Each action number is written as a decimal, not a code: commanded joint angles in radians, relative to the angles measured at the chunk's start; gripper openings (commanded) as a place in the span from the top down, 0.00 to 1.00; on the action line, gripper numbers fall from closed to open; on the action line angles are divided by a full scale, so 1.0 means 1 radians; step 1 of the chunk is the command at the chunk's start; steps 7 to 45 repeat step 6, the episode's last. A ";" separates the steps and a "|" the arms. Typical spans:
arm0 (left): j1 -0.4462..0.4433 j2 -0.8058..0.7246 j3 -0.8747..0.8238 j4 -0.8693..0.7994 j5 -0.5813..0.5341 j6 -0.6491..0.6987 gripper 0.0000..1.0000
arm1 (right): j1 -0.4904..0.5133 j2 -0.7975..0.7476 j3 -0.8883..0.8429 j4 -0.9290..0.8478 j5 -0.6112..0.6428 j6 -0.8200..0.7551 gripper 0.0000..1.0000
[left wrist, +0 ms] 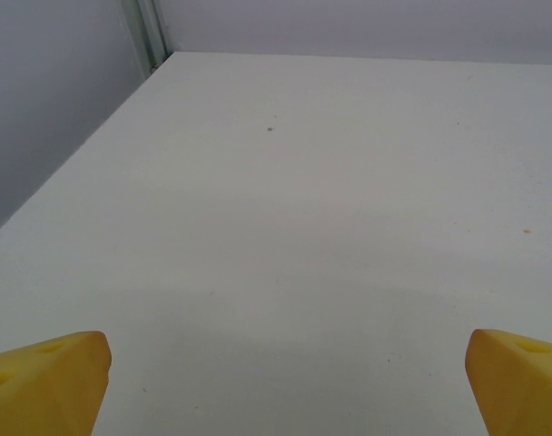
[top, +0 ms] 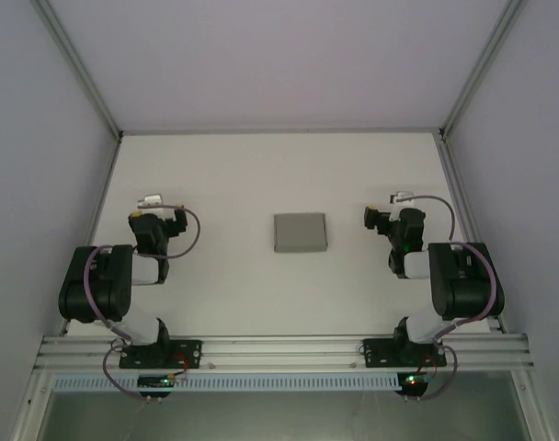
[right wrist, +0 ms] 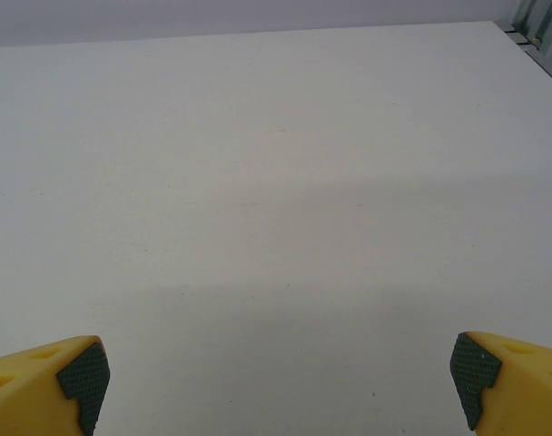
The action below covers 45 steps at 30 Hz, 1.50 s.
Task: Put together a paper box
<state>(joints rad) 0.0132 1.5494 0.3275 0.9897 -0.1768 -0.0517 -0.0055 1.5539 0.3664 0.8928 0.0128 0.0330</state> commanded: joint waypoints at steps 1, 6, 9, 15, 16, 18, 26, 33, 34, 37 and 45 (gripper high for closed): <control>0.003 -0.011 0.010 -0.004 0.015 -0.005 0.01 | 0.003 -0.003 0.012 -0.024 -0.013 -0.016 0.01; 0.002 -0.012 0.010 -0.005 0.014 -0.002 0.01 | 0.004 -0.005 0.008 -0.020 -0.008 -0.016 0.01; 0.002 -0.012 0.010 -0.005 0.014 -0.002 0.01 | 0.004 -0.005 0.008 -0.020 -0.008 -0.016 0.01; 0.002 -0.012 0.010 -0.005 0.014 -0.002 0.01 | 0.004 -0.005 0.008 -0.020 -0.008 -0.016 0.01; 0.002 -0.012 0.010 -0.005 0.014 -0.002 0.01 | 0.004 -0.005 0.008 -0.020 -0.008 -0.016 0.01; 0.002 -0.012 0.010 -0.005 0.014 -0.002 0.01 | 0.004 -0.005 0.008 -0.020 -0.008 -0.016 0.01; 0.002 -0.012 0.010 -0.005 0.014 -0.002 0.01 | 0.004 -0.005 0.008 -0.020 -0.008 -0.016 0.01; 0.002 -0.012 0.010 -0.005 0.014 -0.002 0.01 | 0.004 -0.005 0.008 -0.020 -0.008 -0.016 0.01; 0.002 -0.012 0.010 -0.005 0.014 -0.002 0.01 | 0.004 -0.005 0.008 -0.020 -0.008 -0.016 0.01; 0.002 -0.012 0.010 -0.005 0.014 -0.002 0.01 | 0.004 -0.005 0.008 -0.020 -0.008 -0.016 0.01; 0.002 -0.012 0.010 -0.005 0.014 -0.002 0.01 | 0.004 -0.005 0.008 -0.020 -0.008 -0.016 0.01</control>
